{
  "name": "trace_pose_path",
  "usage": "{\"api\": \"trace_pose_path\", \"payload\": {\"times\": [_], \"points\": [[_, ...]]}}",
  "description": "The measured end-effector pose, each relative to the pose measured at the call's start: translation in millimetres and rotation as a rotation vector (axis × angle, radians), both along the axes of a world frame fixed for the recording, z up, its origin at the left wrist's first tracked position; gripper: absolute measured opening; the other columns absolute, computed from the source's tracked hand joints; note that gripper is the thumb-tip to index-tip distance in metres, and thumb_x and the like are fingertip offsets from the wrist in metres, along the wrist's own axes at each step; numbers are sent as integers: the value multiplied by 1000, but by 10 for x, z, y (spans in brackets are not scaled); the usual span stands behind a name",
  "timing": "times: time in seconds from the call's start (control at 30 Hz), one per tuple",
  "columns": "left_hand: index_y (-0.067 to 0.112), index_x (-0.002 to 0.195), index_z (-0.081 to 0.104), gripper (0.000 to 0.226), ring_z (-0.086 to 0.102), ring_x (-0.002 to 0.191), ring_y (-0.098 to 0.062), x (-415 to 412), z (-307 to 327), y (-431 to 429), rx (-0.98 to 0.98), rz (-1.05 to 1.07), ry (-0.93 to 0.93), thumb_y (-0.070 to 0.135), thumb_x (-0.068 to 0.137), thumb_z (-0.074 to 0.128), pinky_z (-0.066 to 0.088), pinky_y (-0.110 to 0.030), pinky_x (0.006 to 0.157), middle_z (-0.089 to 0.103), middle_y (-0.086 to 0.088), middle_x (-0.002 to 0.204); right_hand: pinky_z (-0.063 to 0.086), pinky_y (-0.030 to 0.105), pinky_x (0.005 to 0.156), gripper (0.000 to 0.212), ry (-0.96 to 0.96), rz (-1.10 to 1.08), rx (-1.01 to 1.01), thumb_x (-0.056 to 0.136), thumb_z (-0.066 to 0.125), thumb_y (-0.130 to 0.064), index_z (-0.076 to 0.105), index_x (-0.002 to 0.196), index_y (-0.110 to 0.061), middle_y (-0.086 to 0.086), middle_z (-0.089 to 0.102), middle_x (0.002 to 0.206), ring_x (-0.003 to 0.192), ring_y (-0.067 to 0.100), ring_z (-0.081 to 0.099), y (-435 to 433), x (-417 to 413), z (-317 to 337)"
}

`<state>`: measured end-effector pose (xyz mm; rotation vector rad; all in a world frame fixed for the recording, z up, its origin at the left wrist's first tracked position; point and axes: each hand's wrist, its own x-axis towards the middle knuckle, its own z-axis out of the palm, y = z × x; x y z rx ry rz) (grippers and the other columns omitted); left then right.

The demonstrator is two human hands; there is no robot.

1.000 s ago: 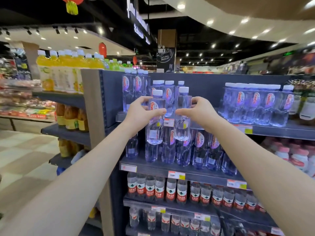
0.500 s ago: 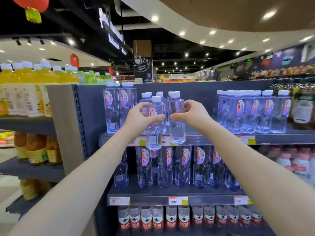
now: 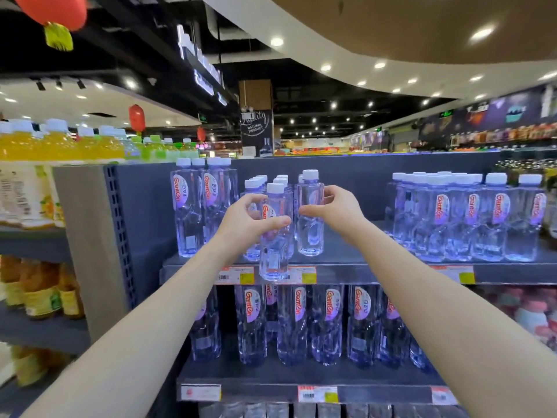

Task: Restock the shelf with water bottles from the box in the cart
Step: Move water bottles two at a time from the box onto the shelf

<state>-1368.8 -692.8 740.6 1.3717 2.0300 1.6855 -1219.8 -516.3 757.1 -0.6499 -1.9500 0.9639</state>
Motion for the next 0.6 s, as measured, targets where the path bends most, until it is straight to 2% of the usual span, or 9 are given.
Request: {"api": "trace_pose_path", "payload": {"times": [0.07,0.17,0.3,0.4,0.53,0.6], "points": [[50,122,56,84,75,106,-22,-50,-16,15,10,2,-21,68,50,96,61,-52,92,76,-11,109,58,37,82,47,-23,-3,-6,67,94,-34,71,104,-16,3,73,99,93,22,72,86,-61,-42],[46,123,57,84,77,100,-23,-106,-43,0,15,-12,-33,64,52,98,61,-54,91,77,-11,109,60,36,82,35,-61,26,-15,73,92,-27,74,102,-18,1,76,96,93,21,73,205,-136,-115],[47,122,58,81,76,104,-23,-134,-85,-7,20,-19,-9,65,53,97,60,-51,93,75,-16,107,54,27,71,27,-40,28,-12,77,89,-26,77,100,-22,-5,76,88,85,14,72,260,-214,-176],[43,128,58,86,73,108,-24,-146,-95,-1,27,-20,-14,65,53,96,62,-44,86,73,-11,102,48,23,66,25,-39,28,-6,79,88,-25,76,101,-22,-6,74,84,76,9,67,263,-266,-173],[38,129,57,80,76,101,-21,-134,-100,-11,35,-41,-18,56,61,96,62,-39,80,77,-4,92,58,33,82,28,-48,3,2,79,88,-28,75,104,-25,-6,74,89,87,15,71,288,-356,-179],[40,126,58,76,76,99,-20,-143,-102,-7,31,-45,-11,56,62,96,62,-41,81,77,-1,87,58,33,82,30,-51,-13,1,80,87,-29,74,106,-24,-7,74,90,86,12,70,313,-398,-186]]}}
